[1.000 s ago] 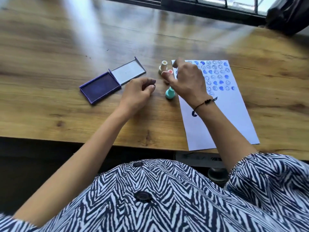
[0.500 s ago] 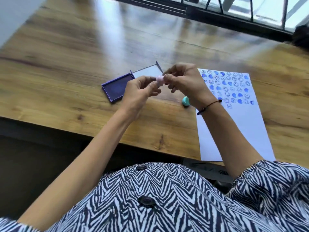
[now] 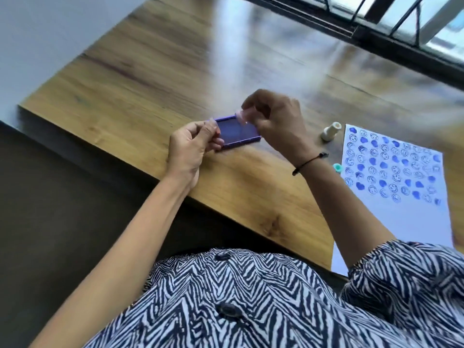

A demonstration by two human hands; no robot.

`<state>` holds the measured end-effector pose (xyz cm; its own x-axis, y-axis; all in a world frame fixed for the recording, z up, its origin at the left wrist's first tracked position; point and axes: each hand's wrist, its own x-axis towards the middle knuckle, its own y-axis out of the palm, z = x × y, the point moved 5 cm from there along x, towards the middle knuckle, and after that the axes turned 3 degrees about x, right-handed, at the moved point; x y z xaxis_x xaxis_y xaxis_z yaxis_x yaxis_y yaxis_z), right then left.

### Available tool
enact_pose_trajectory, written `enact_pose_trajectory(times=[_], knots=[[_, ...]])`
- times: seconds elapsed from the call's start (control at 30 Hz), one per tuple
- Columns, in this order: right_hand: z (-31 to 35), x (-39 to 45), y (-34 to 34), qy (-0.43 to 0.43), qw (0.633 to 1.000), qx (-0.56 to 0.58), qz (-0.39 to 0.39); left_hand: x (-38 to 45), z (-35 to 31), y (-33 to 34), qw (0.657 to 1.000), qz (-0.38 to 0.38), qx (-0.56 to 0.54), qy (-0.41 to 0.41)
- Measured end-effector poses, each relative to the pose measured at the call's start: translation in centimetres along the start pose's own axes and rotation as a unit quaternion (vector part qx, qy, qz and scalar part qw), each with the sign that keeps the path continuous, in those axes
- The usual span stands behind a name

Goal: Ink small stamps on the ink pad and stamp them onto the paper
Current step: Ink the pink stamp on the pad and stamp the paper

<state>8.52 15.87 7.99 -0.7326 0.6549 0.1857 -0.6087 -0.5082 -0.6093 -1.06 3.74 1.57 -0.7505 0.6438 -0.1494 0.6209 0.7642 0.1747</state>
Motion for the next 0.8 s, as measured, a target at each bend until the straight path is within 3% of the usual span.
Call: enact_pose_trajectory(times=[0.17, 0.37, 0.8], knots=[[-0.7, 1.3, 1.2, -0.034, 0.991, -0.116, 0.059, 0.2, 0.6, -0.2, 0.998, -0.042, 0.036, 0.042], [-0.7, 0.7, 4.6, -0.109, 0.951, -0.262, 0.120, 0.5, 1.6, -0.6, 0.991, -0.077, 0.092, 0.062], [-0.7, 1.1, 4.8, -0.151, 0.949, -0.235, 0.146, -0.4, 1.0, -0.5, 0.977, -0.085, 0.161, 0.109]])
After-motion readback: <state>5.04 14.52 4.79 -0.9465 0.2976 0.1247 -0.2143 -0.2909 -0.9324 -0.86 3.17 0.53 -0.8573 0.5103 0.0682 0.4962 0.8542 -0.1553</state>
